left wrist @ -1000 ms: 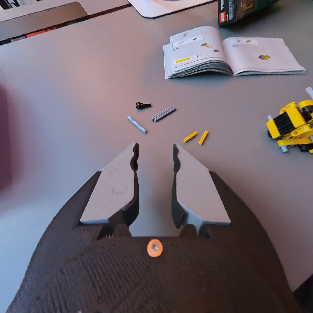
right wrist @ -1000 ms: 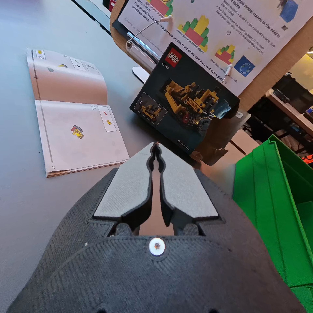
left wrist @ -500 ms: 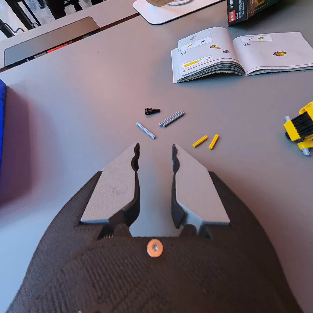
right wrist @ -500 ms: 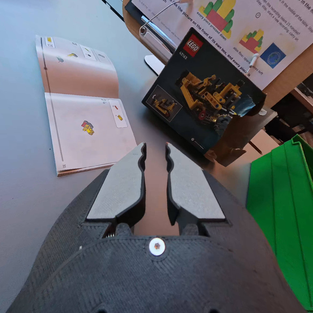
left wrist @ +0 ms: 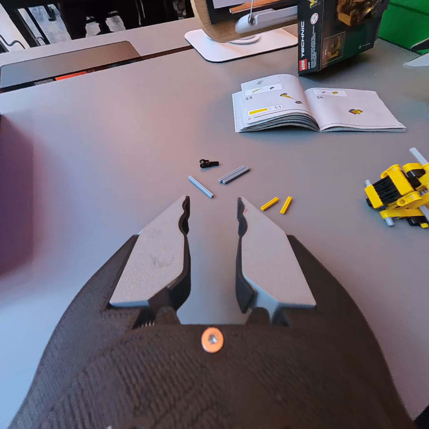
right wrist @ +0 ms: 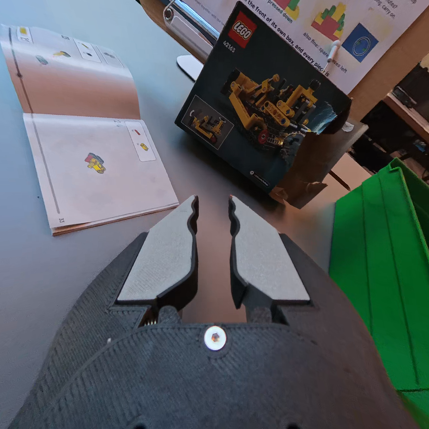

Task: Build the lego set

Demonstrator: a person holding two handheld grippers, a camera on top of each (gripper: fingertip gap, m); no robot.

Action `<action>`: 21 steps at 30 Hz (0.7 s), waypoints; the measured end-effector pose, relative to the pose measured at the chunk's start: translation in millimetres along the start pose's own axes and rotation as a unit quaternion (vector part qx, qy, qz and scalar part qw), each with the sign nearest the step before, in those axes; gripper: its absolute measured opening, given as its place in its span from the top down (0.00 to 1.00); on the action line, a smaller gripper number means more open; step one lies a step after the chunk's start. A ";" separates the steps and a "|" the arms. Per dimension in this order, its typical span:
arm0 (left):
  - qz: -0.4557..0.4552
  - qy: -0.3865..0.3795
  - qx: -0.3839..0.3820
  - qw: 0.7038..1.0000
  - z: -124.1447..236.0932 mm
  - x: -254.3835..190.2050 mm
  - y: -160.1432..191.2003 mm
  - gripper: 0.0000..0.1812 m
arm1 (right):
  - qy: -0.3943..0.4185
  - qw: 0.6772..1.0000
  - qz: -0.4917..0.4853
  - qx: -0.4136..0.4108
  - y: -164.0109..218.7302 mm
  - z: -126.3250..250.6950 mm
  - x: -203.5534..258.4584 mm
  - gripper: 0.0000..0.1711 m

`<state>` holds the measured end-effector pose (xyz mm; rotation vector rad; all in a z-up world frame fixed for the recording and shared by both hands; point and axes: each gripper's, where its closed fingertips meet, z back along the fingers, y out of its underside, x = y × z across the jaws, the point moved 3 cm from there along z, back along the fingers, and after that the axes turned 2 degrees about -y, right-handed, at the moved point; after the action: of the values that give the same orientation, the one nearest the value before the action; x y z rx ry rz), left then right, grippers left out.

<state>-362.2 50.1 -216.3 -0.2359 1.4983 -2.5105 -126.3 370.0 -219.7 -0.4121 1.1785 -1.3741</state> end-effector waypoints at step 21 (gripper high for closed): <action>0.023 -0.017 0.004 1.000 2.3 5.0 2.7 0.76 | 0.052 0.993 0.044 0.095 17.6 -19.0 -3.0 0.87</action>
<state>-366.3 45.5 -217.5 -0.2386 1.4627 -2.4649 -131.9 384.2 -240.9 -0.1531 1.1243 -1.4292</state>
